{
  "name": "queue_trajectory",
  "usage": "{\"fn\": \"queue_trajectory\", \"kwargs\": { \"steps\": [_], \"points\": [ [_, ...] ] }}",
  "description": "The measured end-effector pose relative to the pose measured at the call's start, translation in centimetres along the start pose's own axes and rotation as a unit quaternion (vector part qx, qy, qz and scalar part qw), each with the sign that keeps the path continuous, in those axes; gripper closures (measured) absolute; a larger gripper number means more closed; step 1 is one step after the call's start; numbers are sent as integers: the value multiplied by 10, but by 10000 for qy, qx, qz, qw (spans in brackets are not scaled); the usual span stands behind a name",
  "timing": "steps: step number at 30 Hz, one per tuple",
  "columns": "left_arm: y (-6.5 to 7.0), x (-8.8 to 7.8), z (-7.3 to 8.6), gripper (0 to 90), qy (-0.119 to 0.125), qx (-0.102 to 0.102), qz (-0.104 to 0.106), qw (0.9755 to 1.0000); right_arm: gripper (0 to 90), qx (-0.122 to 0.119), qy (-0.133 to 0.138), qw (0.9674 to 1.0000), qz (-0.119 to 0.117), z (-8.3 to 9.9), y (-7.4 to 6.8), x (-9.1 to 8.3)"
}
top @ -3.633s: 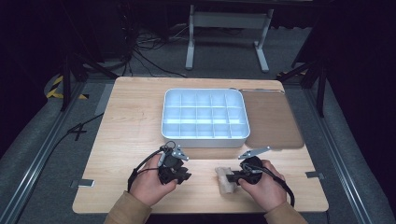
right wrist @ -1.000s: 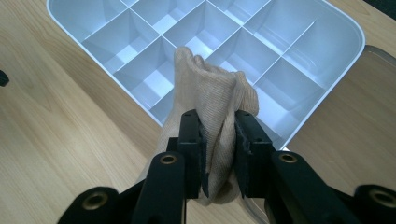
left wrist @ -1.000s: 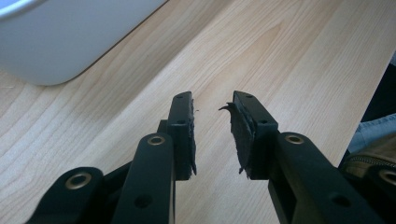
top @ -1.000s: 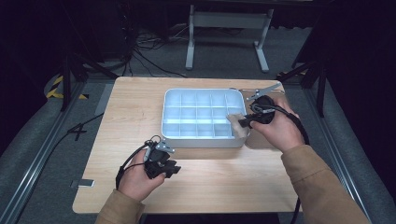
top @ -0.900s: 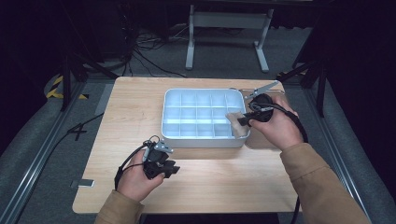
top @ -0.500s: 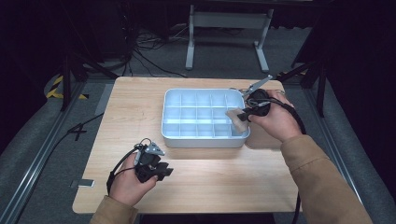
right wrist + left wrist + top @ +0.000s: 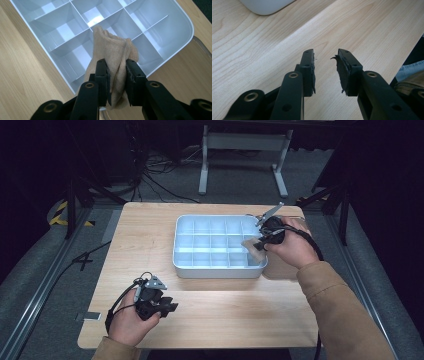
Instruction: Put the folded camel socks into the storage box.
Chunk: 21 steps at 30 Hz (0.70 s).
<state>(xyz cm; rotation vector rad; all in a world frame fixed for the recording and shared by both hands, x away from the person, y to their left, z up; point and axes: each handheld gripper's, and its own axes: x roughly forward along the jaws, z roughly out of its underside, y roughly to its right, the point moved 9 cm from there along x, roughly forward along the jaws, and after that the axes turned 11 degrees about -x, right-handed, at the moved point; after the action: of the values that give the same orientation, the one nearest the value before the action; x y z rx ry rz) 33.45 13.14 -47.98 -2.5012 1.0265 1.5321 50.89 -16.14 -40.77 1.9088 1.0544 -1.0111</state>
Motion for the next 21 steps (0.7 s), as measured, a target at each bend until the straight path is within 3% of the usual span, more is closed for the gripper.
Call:
{"fn": "queue_trajectory", "kwargs": {
  "steps": [21],
  "points": [
    [3,6,-4,669,-90,42,114,9999,746,45,-801,9968,-15,21,-7,42]
  ]
}}
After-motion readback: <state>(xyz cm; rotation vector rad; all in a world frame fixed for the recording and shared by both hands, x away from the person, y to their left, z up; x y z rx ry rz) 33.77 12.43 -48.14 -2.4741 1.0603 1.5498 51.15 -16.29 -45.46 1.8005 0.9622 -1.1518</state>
